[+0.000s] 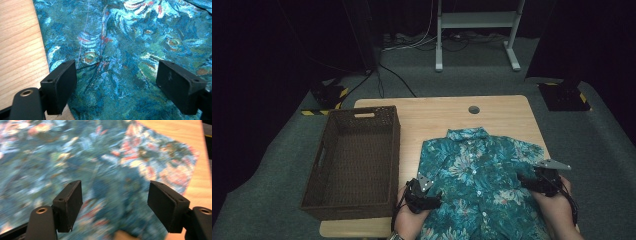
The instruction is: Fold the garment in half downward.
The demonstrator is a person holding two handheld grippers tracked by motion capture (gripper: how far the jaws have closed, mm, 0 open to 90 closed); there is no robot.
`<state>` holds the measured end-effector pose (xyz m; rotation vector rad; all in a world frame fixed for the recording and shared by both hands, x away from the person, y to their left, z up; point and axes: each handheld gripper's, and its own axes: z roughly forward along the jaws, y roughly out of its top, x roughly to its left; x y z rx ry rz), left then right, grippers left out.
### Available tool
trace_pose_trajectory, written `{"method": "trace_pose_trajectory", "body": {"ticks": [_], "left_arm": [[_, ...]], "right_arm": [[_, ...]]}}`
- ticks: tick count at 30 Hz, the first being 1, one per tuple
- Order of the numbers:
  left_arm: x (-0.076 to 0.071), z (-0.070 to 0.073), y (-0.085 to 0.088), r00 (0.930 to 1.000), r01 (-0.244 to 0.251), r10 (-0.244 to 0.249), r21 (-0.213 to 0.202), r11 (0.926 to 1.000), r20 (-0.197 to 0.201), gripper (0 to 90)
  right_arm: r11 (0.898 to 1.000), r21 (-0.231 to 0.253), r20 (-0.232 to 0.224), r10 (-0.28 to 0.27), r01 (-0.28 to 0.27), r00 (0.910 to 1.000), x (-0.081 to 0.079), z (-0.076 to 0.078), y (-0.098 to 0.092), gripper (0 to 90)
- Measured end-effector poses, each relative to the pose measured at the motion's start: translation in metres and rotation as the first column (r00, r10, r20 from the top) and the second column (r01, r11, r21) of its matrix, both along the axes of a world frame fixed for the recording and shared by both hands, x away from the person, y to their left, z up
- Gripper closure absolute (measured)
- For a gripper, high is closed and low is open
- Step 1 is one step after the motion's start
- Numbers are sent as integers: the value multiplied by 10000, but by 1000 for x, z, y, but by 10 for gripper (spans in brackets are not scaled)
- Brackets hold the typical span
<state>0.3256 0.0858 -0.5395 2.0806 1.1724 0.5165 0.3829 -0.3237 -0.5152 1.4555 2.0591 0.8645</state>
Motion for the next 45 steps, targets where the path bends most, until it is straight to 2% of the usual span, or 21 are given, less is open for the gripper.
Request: {"method": "trace_pose_trajectory", "body": {"ticks": [8, 15, 19, 27, 34, 37, 41, 45], "left_arm": [[0, -3, 2, 9999, 87, -86, -202, 9998, 66, 152], [0, -4, 2, 9997, 245, -245, -192, 9995, 29, 121], [1, -3, 2, 9997, 249, -248, -174, 9995, 9, 115], [1, -4, 1, 9995, 306, -307, -146, 9994, -23, 102], [1, -4, 1, 9994, 338, -339, -152, 9993, -26, 98], [1, -4, 1, 9994, 334, -334, -153, 9993, -31, 98], [1, -4, 1, 9994, 335, -336, -153, 9993, -29, 98], [1, -4, 1, 9994, 342, -342, -148, 9993, -29, 98]], "right_arm": [[9982, 60, -113, -592, 593, 9982, 33, -5, -22, 334], [9910, 312, -175, -1297, 1302, 9914, 48, -11, -40, 350], [9879, 385, -264, -1494, 1504, 9884, 54, -14, -48, 365], [9863, 314, -268, -1611, 1619, 9866, 59, -14, -53, 386], [9845, 455, -273, -1684, 1695, 9853, 62, -13, -56, 426], [9847, 485, -296, -1658, 1671, 9857, 64, -12, -55, 454], [9864, 221, -373, -1623, 1632, 9860, 65, -14, -53, 494], [9849, 242, -371, -1704, 1714, 9847, 63, -13, -54, 556]]}}
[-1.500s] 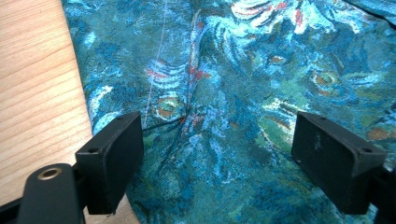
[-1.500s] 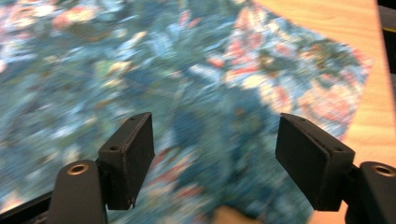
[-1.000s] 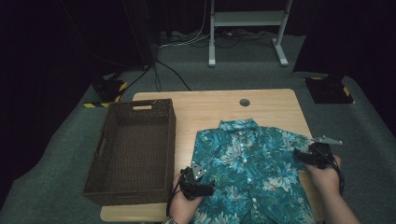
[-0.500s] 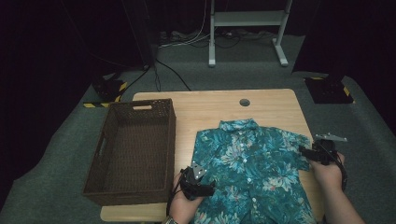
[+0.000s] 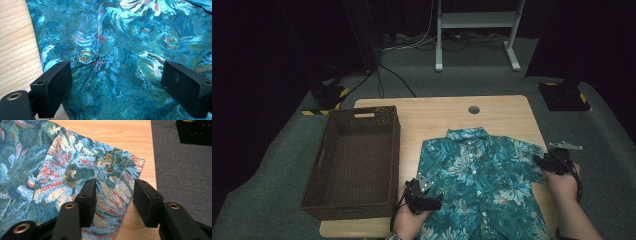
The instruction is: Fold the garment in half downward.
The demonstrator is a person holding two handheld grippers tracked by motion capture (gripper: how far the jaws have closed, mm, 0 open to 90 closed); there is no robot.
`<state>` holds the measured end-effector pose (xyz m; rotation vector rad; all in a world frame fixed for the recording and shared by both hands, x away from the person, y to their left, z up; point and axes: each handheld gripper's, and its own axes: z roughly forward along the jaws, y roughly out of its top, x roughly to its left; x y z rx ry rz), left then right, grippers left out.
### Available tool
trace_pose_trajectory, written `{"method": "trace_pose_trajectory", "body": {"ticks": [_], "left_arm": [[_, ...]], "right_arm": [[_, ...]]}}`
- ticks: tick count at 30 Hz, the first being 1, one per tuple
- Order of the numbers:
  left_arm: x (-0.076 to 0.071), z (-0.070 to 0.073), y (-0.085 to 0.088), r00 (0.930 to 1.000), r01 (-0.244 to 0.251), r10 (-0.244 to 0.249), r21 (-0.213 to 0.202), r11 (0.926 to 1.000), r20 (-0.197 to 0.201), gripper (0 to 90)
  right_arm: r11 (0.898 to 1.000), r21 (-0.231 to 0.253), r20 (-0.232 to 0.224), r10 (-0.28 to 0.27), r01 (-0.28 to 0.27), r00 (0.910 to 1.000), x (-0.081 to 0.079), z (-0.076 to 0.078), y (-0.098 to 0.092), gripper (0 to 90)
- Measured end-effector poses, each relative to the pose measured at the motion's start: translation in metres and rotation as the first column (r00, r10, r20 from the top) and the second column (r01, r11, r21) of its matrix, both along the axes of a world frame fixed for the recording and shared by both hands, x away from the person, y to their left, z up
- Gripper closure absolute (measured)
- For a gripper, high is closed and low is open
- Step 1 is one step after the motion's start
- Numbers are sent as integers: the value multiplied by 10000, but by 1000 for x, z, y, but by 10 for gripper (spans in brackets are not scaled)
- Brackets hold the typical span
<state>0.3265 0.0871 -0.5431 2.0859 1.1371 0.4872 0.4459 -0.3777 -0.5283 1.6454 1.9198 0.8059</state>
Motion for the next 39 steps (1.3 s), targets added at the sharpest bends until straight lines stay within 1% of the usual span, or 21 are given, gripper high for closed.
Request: {"method": "trace_pose_trajectory", "body": {"ticks": [2, 5, 7, 9, 10, 11, 12, 13, 15, 17, 23, 25, 34, 37, 39], "left_arm": [[0, 0, 0, 10000, -3, 3, -1, 10000, 0, 97], [0, 0, 0, 10000, -13, 13, -4, 10000, 1, 97], [0, 0, 0, 10000, -18, 18, 0, 10000, 2, 97], [0, 0, 0, 10000, -15, 15, 0, 10000, 9, 97], [0, 0, 0, 10000, -17, 17, 0, 10000, 9, 97], [0, 0, 0, 10000, -16, 16, -1, 10000, 9, 97], [0, 0, 0, 10000, -14, 14, -3, 10000, 7, 97], [0, 0, 0, 10000, -12, 12, -5, 10000, 5, 96], [0, 0, 0, 10000, -8, 8, -6, 10000, 7, 97], [0, 0, -1, 10000, -6, 6, -9, 10000, 11, 96], [0, 0, -1, 10000, -6, 6, -5, 10000, 7, 97], [1, 0, -1, 10000, 7, -7, 0, 10000, 1, 95], [2, 0, -1, 10000, 57, -57, 17, 10000, -14, 88], [2, 0, -1, 10000, 56, -56, 16, 10000, -14, 88], [2, 0, -1, 10000, 55, -55, 15, 10000, -12, 88]], "right_arm": [[9998, -173, 36, 38, -37, 10000, -2, 0, 1, 604], [9995, -274, 138, 161, -157, 9998, -5, 0, 4, 709], [9994, -270, 178, 198, -193, 9996, -6, -1, 7, 768], [9992, -265, 124, 291, -287, 9995, -6, 0, 9, 840], [9991, -281, 101, 333, -330, 9994, -7, 0, 11, 861], [9988, -289, 103, 393, -390, 9992, -7, 0, 11, 868], [9984, -400, 135, 394, -388, 9991, -8, 0, 12, 872], [9984, -454, 268, 335, -323, 9991, -9, 0, 12, 874], [9996, -252, 451, 165, -154, 9988, -11, 2, 11, 875], [9996, -253, 545, 169, -155, 9984, -12, 5, 11, 874], [9994, -233, 955, 281, -260, 9950, -19, 21, 18, 873], [9991, -307, 1047, 317, -286, 9940, -21, 25, 21, 874], [9979, -513, 1135, 460, -404, 9925, -29, 35, 35, 874], [9967, -634, 1102, 575, -507, 9922, -29, 38, 43, 874], [9950, -802, 992, 669, -591, 9928, -28, 39, 49, 874]]}}
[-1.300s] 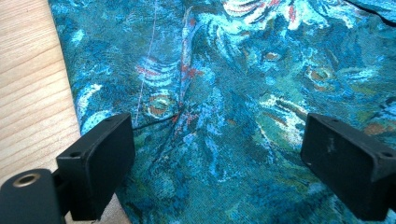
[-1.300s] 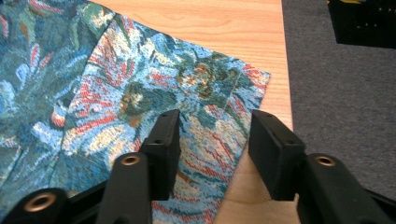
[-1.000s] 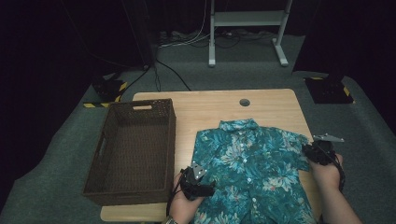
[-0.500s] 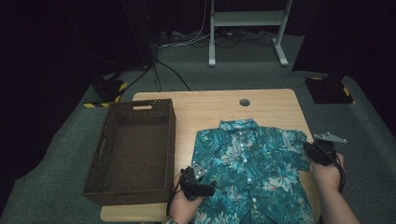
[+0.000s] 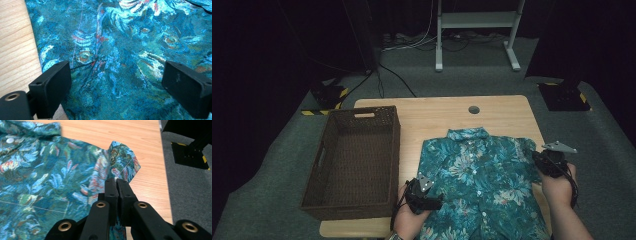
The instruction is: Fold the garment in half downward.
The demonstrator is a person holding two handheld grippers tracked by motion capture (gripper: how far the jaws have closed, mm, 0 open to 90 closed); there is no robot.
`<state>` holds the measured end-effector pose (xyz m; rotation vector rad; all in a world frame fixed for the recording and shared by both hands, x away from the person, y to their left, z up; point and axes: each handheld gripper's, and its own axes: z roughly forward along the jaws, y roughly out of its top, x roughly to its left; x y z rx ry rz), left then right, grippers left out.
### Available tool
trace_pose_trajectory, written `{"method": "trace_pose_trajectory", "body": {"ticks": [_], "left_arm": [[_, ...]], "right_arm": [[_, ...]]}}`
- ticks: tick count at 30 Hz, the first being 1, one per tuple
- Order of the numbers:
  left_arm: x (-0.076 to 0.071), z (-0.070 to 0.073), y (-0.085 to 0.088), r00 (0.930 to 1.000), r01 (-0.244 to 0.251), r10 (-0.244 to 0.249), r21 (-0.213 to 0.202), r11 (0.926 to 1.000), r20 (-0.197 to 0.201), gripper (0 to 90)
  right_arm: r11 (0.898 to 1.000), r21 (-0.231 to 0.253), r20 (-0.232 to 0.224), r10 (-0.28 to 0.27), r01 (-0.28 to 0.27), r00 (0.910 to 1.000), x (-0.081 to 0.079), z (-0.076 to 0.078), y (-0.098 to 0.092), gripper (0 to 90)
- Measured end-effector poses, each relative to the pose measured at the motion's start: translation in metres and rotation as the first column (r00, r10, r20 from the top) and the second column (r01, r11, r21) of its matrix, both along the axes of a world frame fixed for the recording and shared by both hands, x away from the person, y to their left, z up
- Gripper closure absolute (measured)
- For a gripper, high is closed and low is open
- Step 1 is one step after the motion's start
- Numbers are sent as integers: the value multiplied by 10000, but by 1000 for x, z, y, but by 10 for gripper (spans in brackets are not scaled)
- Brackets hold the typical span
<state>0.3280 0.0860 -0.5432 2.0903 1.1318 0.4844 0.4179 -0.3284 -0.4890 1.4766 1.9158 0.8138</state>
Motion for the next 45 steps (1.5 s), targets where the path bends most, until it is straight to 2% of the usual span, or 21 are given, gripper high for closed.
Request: {"method": "trace_pose_trajectory", "body": {"ticks": [7, 12, 20, 22, 24, 34, 37, 38, 45], "left_arm": [[0, 0, 0, 10000, 34, -34, 7, 10000, -12, 83], [0, 0, 0, 10000, 80, -80, 13, 10000, -13, 82], [1, 0, 0, 9999, 152, -152, 42, 9999, -33, 68], [1, 0, 0, 9999, 145, -144, 45, 9999, -34, 68], [1, 0, 0, 9999, 145, -145, 46, 9999, -34, 67], [1, 0, -1, 9999, 118, -117, 31, 9999, -32, 67], [1, 0, -1, 9999, 113, -113, 34, 9999, -32, 67], [1, 0, -1, 9999, 102, -102, 23, 9999, -37, 67], [1, 0, -1, 10000, 93, -93, 23, 10000, -34, 67]], "right_arm": [[9997, -160, -52, 197, -198, 9998, 8, 2, 21, 874], [9996, -186, -270, 227, -232, 9994, 13, -8, 34, 874], [9980, -475, -801, 383, -422, 9960, 21, -28, 52, 874], [9965, -704, -927, 391, -458, 9949, 23, -32, 56, 874], [9966, -675, -949, 399, -464, 9947, 25, -33, 58, 873], [9968, -541, -988, 539, -594, 9936, 26, -28, 65, 860], [9971, -384, -935, 613, -651, 9937, 25, -26, 66, 803], [9974, -339, -896, 600, -632, 9942, 25, -25, 66, 777], [9971, -80, -554, 754, -760, 9956, 23, -16, 64, 756]]}}
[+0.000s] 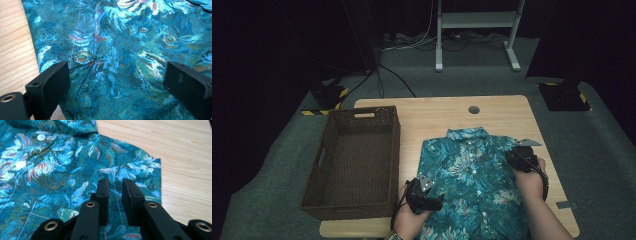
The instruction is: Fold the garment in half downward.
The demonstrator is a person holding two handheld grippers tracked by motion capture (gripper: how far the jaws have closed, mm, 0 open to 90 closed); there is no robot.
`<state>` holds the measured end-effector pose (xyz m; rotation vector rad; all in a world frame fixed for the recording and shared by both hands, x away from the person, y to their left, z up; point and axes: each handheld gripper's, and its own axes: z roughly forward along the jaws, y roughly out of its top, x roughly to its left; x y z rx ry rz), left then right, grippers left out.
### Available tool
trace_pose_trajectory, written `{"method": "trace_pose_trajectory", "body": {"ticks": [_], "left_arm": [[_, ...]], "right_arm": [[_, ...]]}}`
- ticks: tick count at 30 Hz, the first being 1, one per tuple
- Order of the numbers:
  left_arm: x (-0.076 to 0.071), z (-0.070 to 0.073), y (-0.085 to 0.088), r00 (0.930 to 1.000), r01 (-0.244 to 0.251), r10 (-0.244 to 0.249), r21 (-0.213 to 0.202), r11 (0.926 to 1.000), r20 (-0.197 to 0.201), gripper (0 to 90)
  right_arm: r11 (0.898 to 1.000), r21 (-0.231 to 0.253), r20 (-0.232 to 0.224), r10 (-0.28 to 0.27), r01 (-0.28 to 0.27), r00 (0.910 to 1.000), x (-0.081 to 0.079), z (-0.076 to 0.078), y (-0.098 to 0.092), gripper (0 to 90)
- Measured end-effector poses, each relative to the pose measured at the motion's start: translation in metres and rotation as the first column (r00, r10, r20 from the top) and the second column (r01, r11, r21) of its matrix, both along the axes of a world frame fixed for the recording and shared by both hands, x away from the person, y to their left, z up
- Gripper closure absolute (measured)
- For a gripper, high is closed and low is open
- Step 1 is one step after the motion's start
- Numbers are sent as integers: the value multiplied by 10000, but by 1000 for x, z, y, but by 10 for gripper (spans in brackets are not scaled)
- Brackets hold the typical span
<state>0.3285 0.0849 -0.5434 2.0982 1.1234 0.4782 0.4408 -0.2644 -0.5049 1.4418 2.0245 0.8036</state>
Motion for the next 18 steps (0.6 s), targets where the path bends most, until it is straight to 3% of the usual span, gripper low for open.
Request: {"method": "trace_pose_trajectory", "body": {"ticks": [3, 9, 18], "left_arm": [[0, 0, 0, 10000, -3, 3, -4, 10000, -2, 67], [0, 0, 0, 10000, 45, -45, 29, 10000, -32, 57], [0, 0, -2, 9999, 90, -90, 114, 9999, -71, 34]], "right_arm": [[10000, 70, 105, -26, 26, 9999, -3, 5, -5, 753], [9992, 364, 270, 139, -149, 9995, -12, 12, -18, 645], [9942, 909, 9, 583, -581, 9983, -32, -1, -36, 516]]}}
